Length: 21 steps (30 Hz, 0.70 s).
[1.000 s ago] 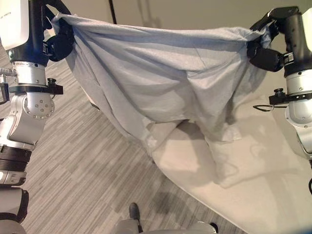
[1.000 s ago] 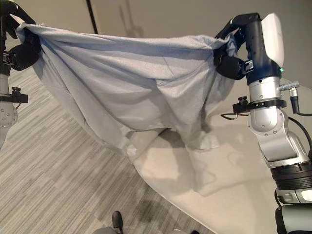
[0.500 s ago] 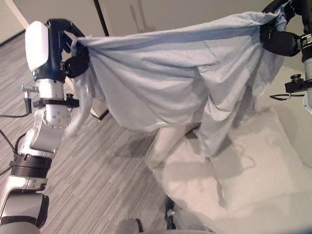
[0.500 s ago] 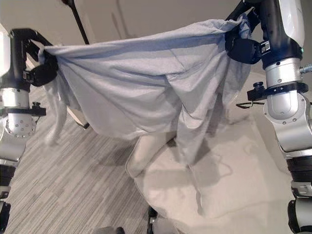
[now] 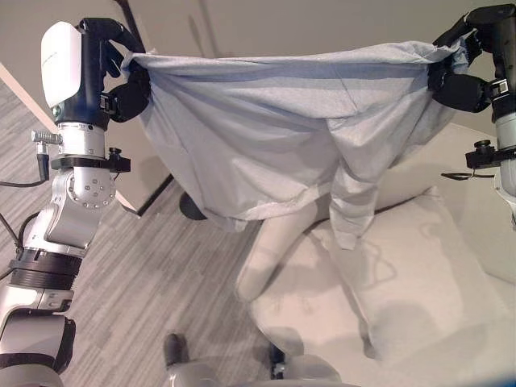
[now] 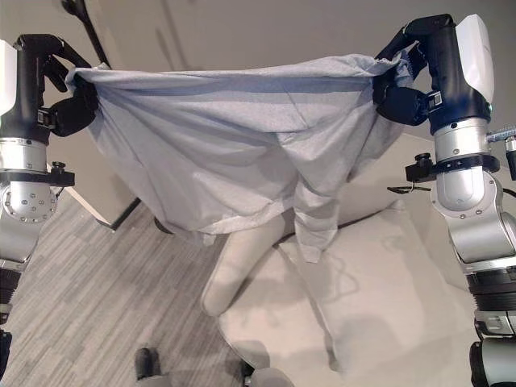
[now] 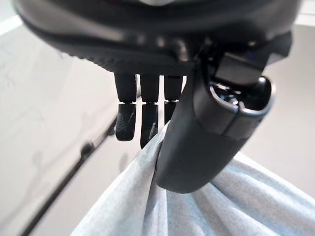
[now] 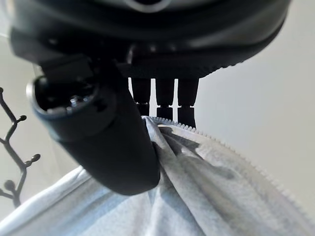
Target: Hang the clothes on the sofa on the clothes rack.
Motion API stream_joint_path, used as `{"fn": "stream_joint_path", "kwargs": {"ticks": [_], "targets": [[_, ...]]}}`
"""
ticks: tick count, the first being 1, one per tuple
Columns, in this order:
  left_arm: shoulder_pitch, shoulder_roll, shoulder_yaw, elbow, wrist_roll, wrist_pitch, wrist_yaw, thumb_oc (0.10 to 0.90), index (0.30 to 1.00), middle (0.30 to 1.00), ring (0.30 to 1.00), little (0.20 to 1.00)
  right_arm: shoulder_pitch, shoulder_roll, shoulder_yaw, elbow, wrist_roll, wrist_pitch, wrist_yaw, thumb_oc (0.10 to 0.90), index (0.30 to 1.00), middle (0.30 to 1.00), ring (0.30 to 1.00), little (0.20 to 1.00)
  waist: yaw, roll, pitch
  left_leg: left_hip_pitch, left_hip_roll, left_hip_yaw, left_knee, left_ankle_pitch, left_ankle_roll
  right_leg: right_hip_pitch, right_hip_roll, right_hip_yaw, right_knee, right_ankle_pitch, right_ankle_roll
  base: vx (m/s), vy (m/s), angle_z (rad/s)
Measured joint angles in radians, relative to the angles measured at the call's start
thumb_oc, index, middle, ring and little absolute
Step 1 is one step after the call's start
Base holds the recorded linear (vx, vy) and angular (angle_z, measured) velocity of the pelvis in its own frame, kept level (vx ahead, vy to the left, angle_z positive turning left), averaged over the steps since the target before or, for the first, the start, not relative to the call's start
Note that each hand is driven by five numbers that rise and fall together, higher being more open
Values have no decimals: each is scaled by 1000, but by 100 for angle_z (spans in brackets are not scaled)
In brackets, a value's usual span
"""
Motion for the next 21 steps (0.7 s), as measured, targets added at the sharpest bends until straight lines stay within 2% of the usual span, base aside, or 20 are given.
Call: {"fn": "stream_joint_path", "kwargs": {"ticks": [1,2,3,4,5,6,7,9,10,12,13,14,15,16,17,21], "targets": [[0,-3,-12,-15,0,2,0,400,300,300,300,300,5,0,-18,-2,0,5,-8,400,300,300,300,300,20,53,-31,19,-45,28,-26,9,32,-21,-12,12,10,-7,32,114,438,1],[-6,1,-16,-21,1,1,-1,400,300,300,300,300,9,6,-26,-7,-3,6,-16,400,300,300,300,300,24,72,-42,24,-64,49,-34,-18,64,-38,-24,24,29,-15,51,102,556,-33],[-8,2,-9,-30,1,2,3,400,300,300,300,300,18,17,-23,-18,-6,10,-25,400,300,300,300,300,35,56,-43,27,-105,74,-31,-6,87,-67,-78,20,72,-27,62,20,259,-37],[-9,3,-8,-35,0,7,4,400,300,300,300,300,25,17,-17,-24,-8,10,-24,400,300,300,300,300,53,47,-45,35,-150,99,-29,-22,109,-93,-125,-13,110,-29,60,49,392,-34],[-7,4,-6,-34,1,8,5,400,300,300,300,300,23,17,-9,-25,-8,10,-25,400,300,300,300,300,64,40,-47,32,-169,120,-28,-28,126,-105,-166,-46,131,-18,103,57,260,-59],[-7,4,-5,-32,1,20,6,400,300,300,300,300,11,16,2,-21,-8,10,-25,400,300,300,300,300,101,26,-46,34,-219,160,-18,-52,160,-146,-265,-161,205,-29,88,87,374,-45],[-6,10,-1,-32,3,26,6,400,300,300,300,300,10,17,11,-22,-8,9,-25,400,300,300,300,300,105,9,-47,31,-251,166,-13,-64,176,-139,-301,-159,178,20,128,93,327,-34],[-6,19,6,-35,5,29,7,400,300,300,300,300,8,18,18,-22,-9,9,-24,400,300,300,300,300,102,-3,-43,32,-279,164,-22,-69,190,-143,-320,-152,194,34,133,66,245,1],[-6,21,9,-34,5,30,6,400,300,300,300,300,8,21,46,-20,-8,15,-23,400,300,300,300,300,107,-6,-39,36,-267,167,-25,-68,199,-185,-302,-122,246,16,138,22,142,-7],[-4,27,17,-33,5,41,5,400,300,300,300,300,-6,21,74,-16,-8,11,-11,400,300,300,300,300,106,-19,-31,45,-244,167,-25,-71,203,-189,-226,-113,222,12,132,24,92,-13],[-1,25,28,-32,4,48,5,400,300,300,300,300,-28,22,84,-8,-8,9,-11,400,300,300,300,300,109,-29,-22,53,-233,173,-25,-72,204,-200,-185,-126,217,-7,117,63,34,-14],[2,25,31,-29,4,50,5,400,300,300,300,300,-45,22,85,-1,-8,1,-10,400,300,300,300,300,104,-34,-19,53,-223,174,-25,-74,202,-206,-137,-123,194,-15,108,111,15,-12],[10,25,31,-26,5,50,2,400,300,300,300,300,-56,19,85,8,-8,-2,-10,400,300,300,300,300,101,-38,-19,58,-217,173,-25,-76,199,-194,-88,-82,137,-21,98,71,11,2],[31,22,31,-29,5,48,0,400,300,300,300,300,-56,7,79,11,-9,-4,-10,400,300,300,300,300,95,-35,-16,70,-220,163,-25,-75,195,-143,-63,-45,77,-1,82,171,-39,1],[54,3,31,-32,5,47,-8,400,300,300,300,300,-56,8,79,18,-6,6,-8,400,300,300,300,300,99,-37,-17,100,-209,160,-24,-71,189,-67,-46,-43,-23,42,61,159,-65,-5],[54,-17,41,-59,6,40,-8,400,300,300,300,300,-63,9,58,25,-5,6,-9,400,300,300,300,300,101,-31,-18,117,-194,158,-15,-55,153,-39,-25,-39,-32,39,51,77,-45,-2]]}}
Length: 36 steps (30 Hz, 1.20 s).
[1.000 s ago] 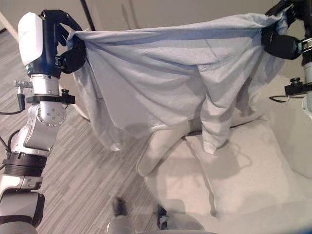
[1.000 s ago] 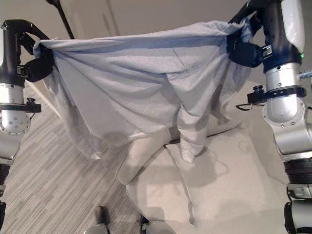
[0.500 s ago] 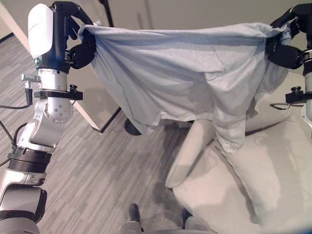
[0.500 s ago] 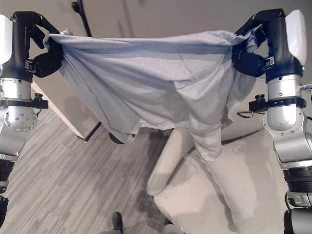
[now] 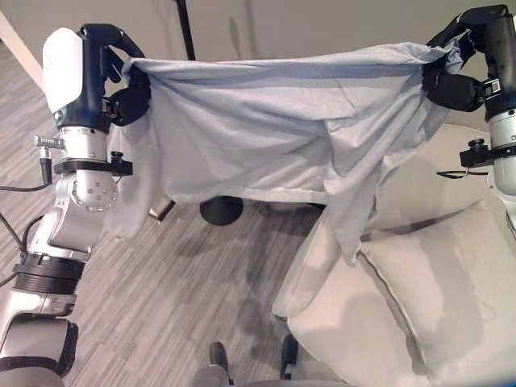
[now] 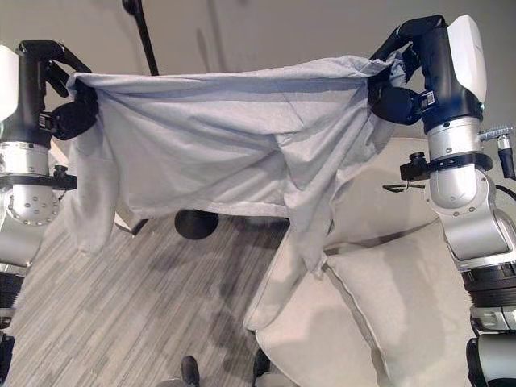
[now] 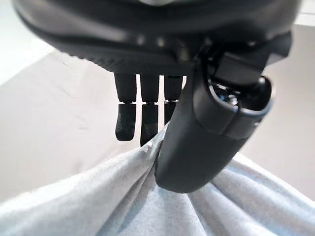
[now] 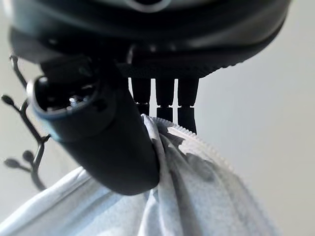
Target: Hang the clothes on the sofa on the clothes rack.
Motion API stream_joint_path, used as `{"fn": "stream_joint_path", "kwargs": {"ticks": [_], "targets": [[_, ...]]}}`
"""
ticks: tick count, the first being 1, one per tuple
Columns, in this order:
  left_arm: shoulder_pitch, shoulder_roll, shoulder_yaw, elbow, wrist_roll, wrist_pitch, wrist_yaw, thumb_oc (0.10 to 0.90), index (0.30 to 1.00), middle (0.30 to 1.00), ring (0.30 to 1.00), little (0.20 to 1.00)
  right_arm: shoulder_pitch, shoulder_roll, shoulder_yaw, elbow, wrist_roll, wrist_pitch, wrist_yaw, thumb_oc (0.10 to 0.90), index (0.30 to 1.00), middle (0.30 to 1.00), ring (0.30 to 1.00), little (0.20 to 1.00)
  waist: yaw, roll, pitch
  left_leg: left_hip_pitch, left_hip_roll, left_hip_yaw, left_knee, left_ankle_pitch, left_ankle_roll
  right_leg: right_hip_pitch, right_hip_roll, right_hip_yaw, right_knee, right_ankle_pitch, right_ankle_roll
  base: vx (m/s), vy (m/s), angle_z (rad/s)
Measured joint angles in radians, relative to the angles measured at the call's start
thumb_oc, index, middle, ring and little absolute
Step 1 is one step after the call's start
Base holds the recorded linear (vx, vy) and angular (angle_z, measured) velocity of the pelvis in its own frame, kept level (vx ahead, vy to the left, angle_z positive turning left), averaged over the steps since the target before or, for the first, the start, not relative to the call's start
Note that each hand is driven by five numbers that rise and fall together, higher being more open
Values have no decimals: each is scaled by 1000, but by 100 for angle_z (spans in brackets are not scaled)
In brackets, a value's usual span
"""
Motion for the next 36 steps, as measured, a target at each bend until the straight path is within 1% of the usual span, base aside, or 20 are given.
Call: {"fn": "stream_joint_path", "kwargs": {"ticks": [3,6,11,12,13,14,15,17,19,20,21,22,23,24,25,27,29,30,31,36], "targets": [[-3,-34,15,-13,-1,-1,-5,400,300,300,300,300,5,2,-12,1,0,4,1,400,300,300,300,300,0,-41,22,-126,4,-37,254,-17,-52,20,-55,-13,0,-2,-15,21,97,23],[-11,-23,15,-18,-1,-13,-12,400,300,300,300,300,20,14,-37,1,0,6,1,400,300,300,300,300,-16,-50,28,-122,57,5,165,-28,-73,36,-65,-35,1,-15,-32,83,172,21],[-89,-17,-50,11,-2,-33,-12,400,300,300,300,300,73,48,-78,-1,1,25,-2,400,300,300,300,300,-69,-51,32,-109,290,-35,67,-4,-158,19,-124,-14,1,14,17,158,524,-2],[-121,-7,-105,44,-3,-34,-12,400,300,300,300,300,94,46,-91,4,1,27,-4,400,300,300,300,300,-69,-26,29,-108,289,-131,64,-2,-172,20,-159,7,2,24,44,169,462,-21],[-126,-18,-118,42,-3,-31,-16,400,300,300,300,300,87,12,-94,4,1,33,-3,400,300,300,300,300,-72,47,25,-100,241,-166,67,68,-172,16,-177,11,1,36,101,232,704,3],[-129,-17,-116,33,-3,-33,-15,400,300,300,300,300,104,17,-105,3,1,30,-10,400,300,300,300,300,-96,52,20,-87,214,-150,45,-5,-226,22,-217,6,1,43,139,269,831,24],[-137,-13,-116,29,-3,-36,-12,400,300,300,300,300,172,38,-124,-19,0,28,-9,400,300,300,300,300,-91,1,33,-92,132,-144,55,-14,-188,21,-296,-9,2,122,170,181,627,46],[-138,7,-130,31,-5,-12,-17,400,300,300,300,300,184,55,-114,-45,-1,35,-2,400,300,300,300,300,-80,-13,27,-111,25,-122,79,-42,-113,-32,-396,-12,36,227,72,60,436,-2],[-136,69,-105,6,-4,-16,-12,400,300,300,300,300,142,89,-76,-47,-2,39,-2,400,300,300,300,300,-12,-21,29,-104,-3,-25,79,-58,-72,-132,-417,-4,47,392,30,54,444,-98],[-139,88,-93,5,-4,-14,-11,400,300,300,300,300,132,106,-63,-48,-2,39,-2,400,300,300,300,300,-2,-31,29,-99,-11,-5,81,-66,-56,-159,-417,-9,81,405,14,74,384,-70],[-137,84,-88,5,-3,-9,-10,400,300,300,300,300,132,108,-59,-40,-3,37,-2,400,300,300,300,300,-19,-18,35,-66,-7,-14,60,-67,-21,-235,-415,44,254,349,46,66,366,-16],[-137,83,-85,5,-3,-9,-10,400,300,300,300,300,133,108,-54,-36,-2,36,-2,400,300,300,300,300,-29,-5,34,-34,18,-13,23,-59,-10,-275,-323,116,355,129,97,74,302,-2],[-129,84,-67,1,-2,-11,-8,400,300,300,300,300,116,106,-40,-35,-1,35,-2,400,300,300,300,300,-23,-20,26,3,18,5,-12,-57,-12,-295,-220,89,400,46,85,62,180,-34],[-107,80,-31,-9,-2,-10,1,400,300,300,300,300,77,95,-30,-38,-1,23,-2,400,300,300,300,300,-14,-36,16,16,12,24,-12,-77,-16,-303,-140,-47,380,-40,33,113,59,-41],[-91,53,-1,-13,-2,-9,8,400,300,300,300,300,49,92,-31,-38,-1,12,-2,400,300,300,300,300,-23,-35,15,23,15,27,-12,-79,-27,-268,-77,-70,279,-53,-22,95,0,-28],[-76,25,6,-16,-1,-8,-2,400,300,300,300,300,47,49,-40,-18,-2,9,-1,400,300,300,300,300,-26,-15,10,37,33,19,-8,-73,-37,-138,-4,-58,54,54,-33,119,-43,-19],[-55,18,8,-15,-1,-9,-12,400,300,300,300,300,44,61,-41,-20,-2,19,0,400,300,300,300,300,-19,-32,8,-21,41,27,160,-136,-85,-90,-33,-15,0,86,-59,163,-87,-34],[-40,12,8,-21,0,-13,-20,400,300,300,300,300,41,50,-53,-18,-2,23,1,400,300,300,300,300,-22,-19,1,-19,13,34,29,-112,-67,-88,-44,-6,1,85,-57,176,-136,-26],[-36,-20,16,-38,0,-15,-23,400,300,300,300,300,54,54,-72,-17,-2,25,-1,400,300,300,300,300,-26,35,-14,-15,36,51,-13,6,-53,-55,-13,-5,0,41,-21,150,-148,0],[-35,-39,20,-65,-1,-19,-35,400,300,300,300,300,121,54,-106,-19,-4,22,5,400,300,300,300,300,-52,30,-19,-7,31,3,-12,11,-52,-22,-12,-34,0,22,-7,124,-131,20]]}}
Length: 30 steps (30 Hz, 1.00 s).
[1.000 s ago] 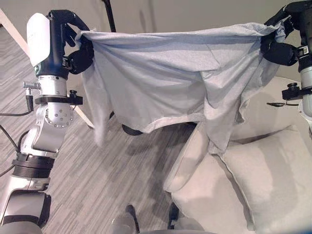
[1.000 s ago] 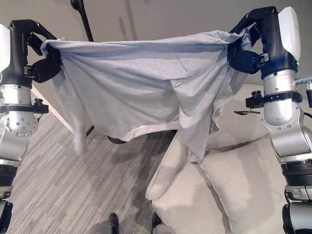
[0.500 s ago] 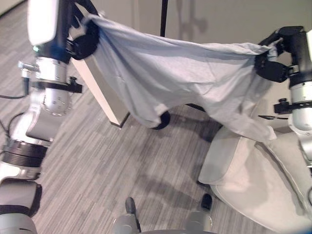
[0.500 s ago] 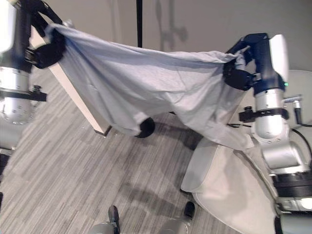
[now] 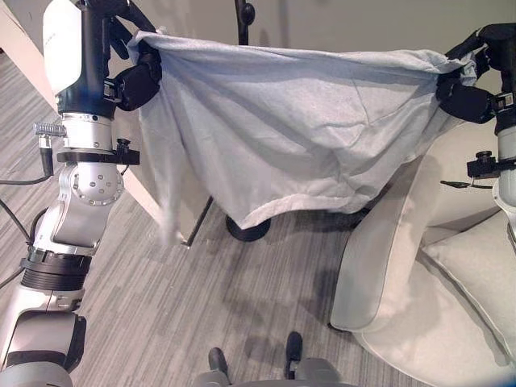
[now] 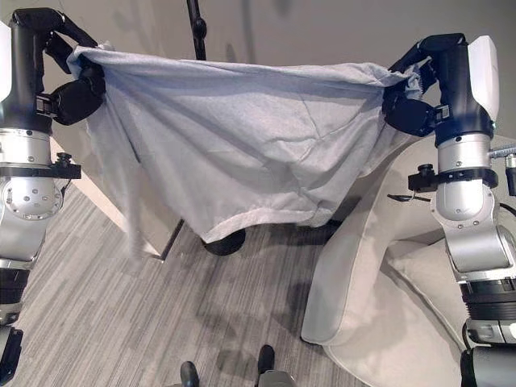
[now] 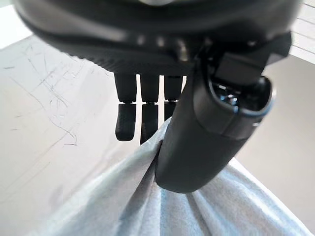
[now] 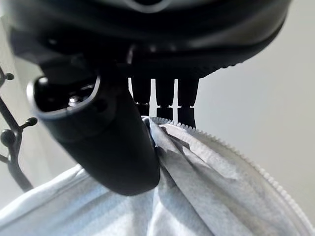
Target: Hang the clothes on the sofa on the clothes rack.
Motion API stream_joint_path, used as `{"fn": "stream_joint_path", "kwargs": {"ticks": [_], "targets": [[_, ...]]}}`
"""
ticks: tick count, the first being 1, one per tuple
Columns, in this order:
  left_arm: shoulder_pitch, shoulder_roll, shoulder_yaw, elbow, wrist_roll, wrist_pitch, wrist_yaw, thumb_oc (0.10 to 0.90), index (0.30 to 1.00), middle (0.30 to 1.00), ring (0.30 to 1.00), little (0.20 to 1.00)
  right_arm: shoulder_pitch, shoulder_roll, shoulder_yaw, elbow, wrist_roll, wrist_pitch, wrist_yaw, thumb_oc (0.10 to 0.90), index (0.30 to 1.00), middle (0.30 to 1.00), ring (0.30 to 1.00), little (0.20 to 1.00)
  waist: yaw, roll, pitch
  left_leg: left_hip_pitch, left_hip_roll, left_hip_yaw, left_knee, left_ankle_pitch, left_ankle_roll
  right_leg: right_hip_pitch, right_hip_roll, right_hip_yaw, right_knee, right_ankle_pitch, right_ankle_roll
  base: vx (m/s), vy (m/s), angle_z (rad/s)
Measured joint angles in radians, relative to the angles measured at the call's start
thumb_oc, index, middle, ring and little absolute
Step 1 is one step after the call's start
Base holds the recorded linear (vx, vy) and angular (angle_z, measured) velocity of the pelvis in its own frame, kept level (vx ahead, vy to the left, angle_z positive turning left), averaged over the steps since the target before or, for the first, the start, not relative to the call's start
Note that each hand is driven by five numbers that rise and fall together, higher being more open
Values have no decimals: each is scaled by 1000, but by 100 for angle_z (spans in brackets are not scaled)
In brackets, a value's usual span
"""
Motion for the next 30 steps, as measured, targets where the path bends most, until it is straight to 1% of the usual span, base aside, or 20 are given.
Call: {"fn": "stream_joint_path", "kwargs": {"ticks": [3,7,9,10,12,13,14,15,16,17,19,20,21,22,24,26,27,28,29,30], "targets": [[3,-2,0,-3,0,0,0,400,300,300,300,300,1,0,-4,-3,-35,-1,1,400,300,300,300,300,1,4,-2,12,4,-13,0,0,0,19,3,-11,0,-8,-1,56,-82,13],[3,-24,0,-9,-1,-1,1,400,300,300,300,300,6,0,-63,-24,-39,-5,-3,400,300,300,300,300,1,19,-8,10,17,-24,4,-2,-3,27,16,-29,0,-15,-1,59,-159,15],[3,-24,21,-11,-1,-3,1,400,300,300,300,300,-10,-17,-68,-35,-47,-11,-8,400,300,300,300,300,7,22,-8,-12,44,-26,70,-28,-40,23,27,-23,14,-25,-15,2,-236,-15],[1,-20,42,-11,-3,-3,4,400,300,300,300,300,-35,-42,-59,-35,-58,-20,-8,400,300,300,300,300,22,13,-5,-52,49,-30,157,-41,-58,-15,24,1,77,-56,-35,-38,-179,-32],[-2,-6,64,-10,-6,-2,12,400,300,300,300,300,-81,-91,-48,-36,-59,-41,-8,400,300,300,300,300,36,-22,11,-126,53,-59,306,-19,-86,-55,3,24,155,-95,-62,23,-146,-22],[-4,0,65,-9,-8,-1,21,400,300,300,300,300,-112,-111,-44,-36,-59,-49,-9,400,300,300,300,300,49,-43,20,-153,52,-102,373,17,-96,-49,-1,30,168,-104,-70,49,-94,-21],[-4,5,65,-10,-14,-2,35,400,300,300,300,300,-164,-127,-26,-27,-53,-54,-11,400,300,300,300,300,67,-65,28,-174,48,-181,452,47,-86,-22,0,49,161,-111,-83,78,-25,-29],[-4,14,65,-22,-15,-6,53,400,300,300,300,300,-191,-127,-24,-19,-30,-69,-27,400,300,300,300,300,77,-88,30,-196,38,-234,494,19,-85,-5,7,54,154,-118,-94,124,32,-27],[-8,49,65,-36,-27,-25,72,400,300,300,300,300,-210,-133,-26,-13,5,-75,-42,400,300,300,300,300,71,-113,21,-206,21,-256,398,-39,-80,-1,15,60,133,-118,-94,168,73,-26],[-8,64,66,-49,-41,-30,81,400,300,300,300,300,-237,-138,-14,1,17,-75,-47,400,300,300,300,300,72,-116,22,-191,22,-249,293,-41,-70,-2,26,69,128,-115,-90,146,76,-33],[-5,64,66,-50,-44,-39,86,400,300,300,300,300,-250,-140,6,3,31,-76,-50,400,300,300,300,300,79,-108,16,-163,24,-261,72,-33,-63,4,52,101,108,-107,-82,181,94,-50],[-7,64,63,-40,-44,-41,86,400,300,300,300,300,-274,-139,57,25,47,-77,-52,400,300,300,300,300,77,-102,15,-183,29,-267,-9,-17,-71,27,72,126,71,-96,-88,225,119,-55],[-4,63,58,-29,-44,-40,86,400,300,300,300,300,-275,-139,92,39,49,-70,-49,400,300,300,300,300,80,-105,16,-202,31,-255,-8,-5,-70,56,75,132,45,-85,-109,282,158,-40],[-3,59,57,-20,-45,-39,87,400,300,300,300,300,-247,-140,113,39,48,-69,-48,400,300,300,300,300,57,-102,15,-257,39,-142,-7,-1,-64,117,79,130,2,-97,-115,356,220,-53],[-3,61,58,-32,-44,-39,93,400,300,300,300,300,-229,-140,107,29,44,-65,-47,400,300,300,300,300,82,-79,0,-248,43,-142,-2,25,-29,148,77,185,2,-121,-80,310,236,-74],[-2,60,61,-35,-44,-37,94,400,300,300,300,300,-236,-150,91,13,44,-64,-49,400,300,300,300,300,77,-34,-25,-216,26,-141,12,42,-4,164,74,209,3,-153,-33,172,165,-50],[-4,64,62,-38,-44,-37,94,400,300,300,300,300,-242,-154,92,9,43,-63,-54,400,300,300,300,300,73,-14,-38,-196,19,-146,-2,134,22,179,66,220,3,-175,-4,146,179,-27],[-3,61,71,-42,-44,-36,106,400,300,300,300,300,-254,-150,106,5,42,-58,-60,400,300,300,300,300,55,-40,-44,-179,-36,-126,-1,124,66,180,10,207,11,-165,33,102,134,-18],[-7,61,75,-41,-44,-34,106,400,300,300,300,300,-277,-150,110,5,42,-58,-58,400,300,300,300,300,55,-40,-44,-177,-57,-118,0,110,85,178,-13,191,5,-145,66,145,167,-12],[-9,61,79,-42,-44,-32,108,400,300,300,300,300,-300,-150,115,6,42,-58,-58,400,300,300,300,300,60,-40,-44,-176,-72,-107,0,100,100,174,-36,178,2,-134,85,104,111,-16]]}}
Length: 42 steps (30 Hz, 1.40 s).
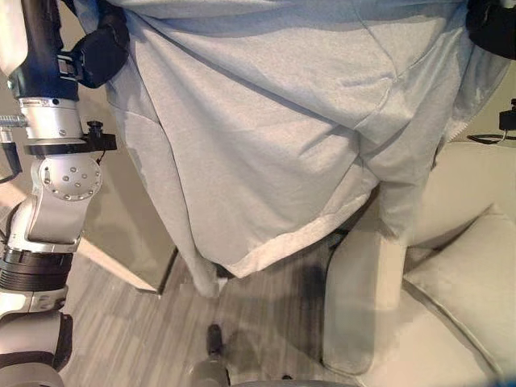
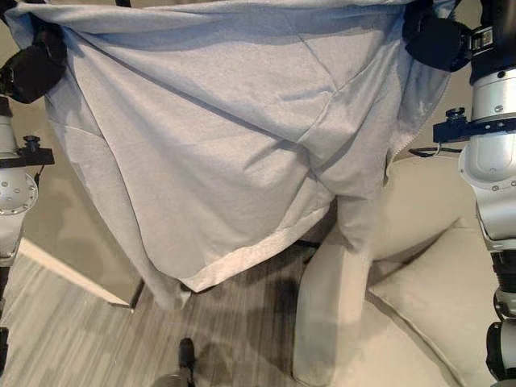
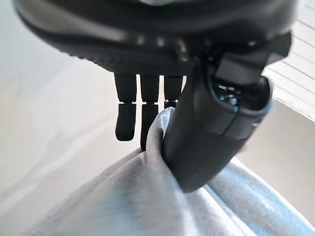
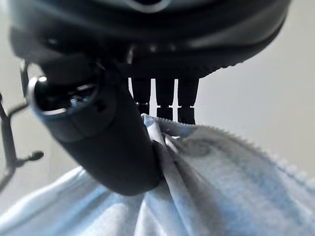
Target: Hang the clothes on the sofa on the clothes rack.
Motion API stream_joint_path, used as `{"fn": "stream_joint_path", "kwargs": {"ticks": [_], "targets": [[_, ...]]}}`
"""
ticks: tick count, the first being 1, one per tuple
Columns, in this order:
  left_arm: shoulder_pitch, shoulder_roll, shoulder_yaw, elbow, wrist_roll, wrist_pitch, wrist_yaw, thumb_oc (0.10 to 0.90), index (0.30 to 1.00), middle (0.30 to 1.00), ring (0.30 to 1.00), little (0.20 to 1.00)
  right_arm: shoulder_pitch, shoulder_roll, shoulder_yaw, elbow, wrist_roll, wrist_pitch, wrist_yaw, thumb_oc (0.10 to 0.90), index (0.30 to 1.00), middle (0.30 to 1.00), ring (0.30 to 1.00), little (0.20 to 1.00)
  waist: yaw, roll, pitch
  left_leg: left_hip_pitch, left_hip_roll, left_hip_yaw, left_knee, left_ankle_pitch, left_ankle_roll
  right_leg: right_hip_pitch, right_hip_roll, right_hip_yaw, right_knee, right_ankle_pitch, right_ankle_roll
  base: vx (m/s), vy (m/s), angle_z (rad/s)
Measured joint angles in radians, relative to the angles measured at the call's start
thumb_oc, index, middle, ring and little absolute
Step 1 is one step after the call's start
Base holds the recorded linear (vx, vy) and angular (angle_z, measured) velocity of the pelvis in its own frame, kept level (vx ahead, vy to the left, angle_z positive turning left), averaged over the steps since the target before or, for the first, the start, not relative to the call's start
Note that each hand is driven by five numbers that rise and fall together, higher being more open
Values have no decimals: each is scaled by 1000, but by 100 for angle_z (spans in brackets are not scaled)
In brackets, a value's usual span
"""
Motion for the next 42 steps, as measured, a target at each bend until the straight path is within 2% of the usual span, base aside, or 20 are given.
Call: {"fn": "stream_joint_path", "kwargs": {"ticks": [3,5,12,20,22,23,24,25,26,28,30,31,32,33,34,35,36,37,39,42], "targets": [[0,0,1,2,0,17,2,400,300,300,300,300,-54,0,11,12,-10,5,0,400,300,300,300,300,29,-3,2,10,-58,13,0,-33,45,4,-53,-48,-3,25,40,84,110,-5],[-5,0,3,2,0,17,5,400,300,300,300,300,-55,0,19,13,-19,16,0,400,300,300,300,300,44,-5,4,14,-62,20,0,-43,57,7,-62,-51,-7,38,63,88,97,2],[-10,1,6,0,0,12,16,400,300,300,300,300,-64,0,27,35,-33,19,-6,400,300,300,300,300,63,-18,11,37,-68,29,0,-45,56,32,-64,-58,-3,35,70,62,45,1],[-14,3,5,-9,0,-8,16,400,300,300,300,300,-174,-1,84,122,-26,18,-18,400,300,300,300,300,55,-26,15,40,-81,27,-1,-79,26,25,-75,-72,8,10,74,61,87,-4],[-14,8,3,-8,0,-8,16,400,300,300,300,300,-173,0,85,122,-11,16,-18,400,300,300,300,300,49,-26,15,41,-90,22,-2,-89,27,-6,-87,-79,81,-26,69,-25,154,4],[-19,14,-3,-7,-1,-9,18,400,300,300,300,300,-173,-1,85,125,8,16,-18,400,300,300,300,300,47,-19,18,43,-93,19,-1,-86,37,-54,-91,-75,182,-50,73,-53,148,3],[-37,20,-23,-3,-1,-8,18,400,300,300,300,300,-173,-4,87,131,15,20,-20,400,300,300,300,300,43,3,26,48,-80,12,-1,-81,46,-139,-96,-64,361,-64,74,5,106,8],[-52,27,-39,-3,0,-8,17,400,300,300,300,300,-173,-12,94,135,20,25,-20,400,300,300,300,300,34,9,32,54,-73,3,-1,-81,52,-202,-108,-58,498,-64,74,37,43,26],[-59,40,-47,-8,0,-9,16,400,300,300,300,300,-173,-18,110,136,18,27,-19,400,300,300,300,300,15,0,36,76,-93,-9,-1,-99,77,-281,-146,-37,671,-77,64,40,-28,26],[-59,46,-43,-7,0,-6,17,400,300,300,300,300,-173,-18,120,128,18,17,-22,400,300,300,300,300,24,-6,37,105,-113,6,0,-112,86,-327,-193,-29,715,-92,38,44,-147,-4],[-61,63,-17,-9,0,-8,18,400,300,300,300,300,-176,-18,128,102,16,18,-26,400,300,300,300,300,51,-10,45,111,-115,33,11,-123,68,-351,-274,-144,550,-83,54,95,-155,-34],[-60,71,4,-8,0,-7,21,400,300,300,300,300,-175,-18,130,90,10,14,-25,400,300,300,300,300,58,-11,47,111,-116,40,11,-131,56,-344,-288,-200,398,-59,85,102,-100,-19],[-51,80,36,-7,0,-6,22,400,300,300,300,300,-173,-18,129,78,1,10,-26,400,300,300,300,300,51,-10,47,114,-112,28,1,-137,50,-305,-271,-217,153,4,119,69,-98,30],[-46,82,56,-5,0,-4,22,400,300,300,300,300,-165,-19,120,70,2,10,-27,400,300,300,300,300,33,-15,48,121,-110,4,1,-139,45,-276,-229,-146,-12,91,118,62,-142,69],[-43,84,57,-6,0,-5,22,400,300,300,300,300,-155,-19,117,73,1,13,-28,400,300,300,300,300,34,-31,46,141,-111,-17,1,-147,28,-254,-197,-108,-11,141,116,62,-165,60],[-43,85,60,-8,0,-8,23,400,300,300,300,300,-155,-19,117,72,1,12,-28,400,300,300,300,300,52,-49,44,153,-115,-15,1,-156,16,-238,-178,-105,-11,156,106,77,-159,31],[-42,84,66,-9,0,-10,25,400,300,300,300,300,-156,-20,117,72,1,11,-27,400,300,300,300,300,61,-68,41,164,-120,-20,1,-163,2,-216,-164,-101,-11,194,65,59,-119,10],[-22,71,81,-19,0,-11,29,400,300,300,300,300,-157,-20,119,73,1,8,-27,400,300,300,300,300,67,-61,38,171,-107,-27,1,-167,-7,-210,-149,-98,-9,218,48,73,-138,4],[-6,76,95,-34,1,-15,32,400,300,300,300,300,-158,-20,120,70,2,5,-27,400,300,300,300,300,85,-52,33,174,-56,-24,1,-168,-29,-208,-96,-104,-6,206,28,52,-94,-5],[-4,76,95,-36,1,-11,28,400,300,300,300,300,-158,-20,120,70,2,8,-16,400,300,300,300,300,73,-52,32,173,-21,-20,2,-164,-40,-205,-62,-119,-6,194,9,38,-66,1]]}}
